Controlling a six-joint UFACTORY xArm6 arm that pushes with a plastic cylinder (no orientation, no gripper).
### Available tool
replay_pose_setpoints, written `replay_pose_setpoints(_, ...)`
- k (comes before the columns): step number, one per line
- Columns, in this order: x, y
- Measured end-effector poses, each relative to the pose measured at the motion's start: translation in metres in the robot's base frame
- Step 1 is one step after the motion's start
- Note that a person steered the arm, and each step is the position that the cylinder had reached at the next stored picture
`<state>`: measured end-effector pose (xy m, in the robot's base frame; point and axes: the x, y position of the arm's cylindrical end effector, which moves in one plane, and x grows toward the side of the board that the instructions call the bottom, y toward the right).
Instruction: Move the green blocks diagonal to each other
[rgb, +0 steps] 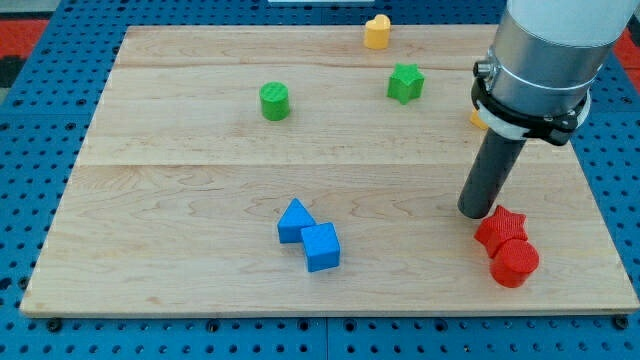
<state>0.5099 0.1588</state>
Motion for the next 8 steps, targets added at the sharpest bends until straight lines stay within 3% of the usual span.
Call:
replay_pose_setpoints(2, -0.036, -0.023)
replay_pose_setpoints(4, -0.130, 0.014)
replay_pose_setpoints(6, -0.190, 0.030)
replay_pose_setpoints(7, -0.204, -0.006)
replay_pose_setpoints(8, -0.171, -0.075)
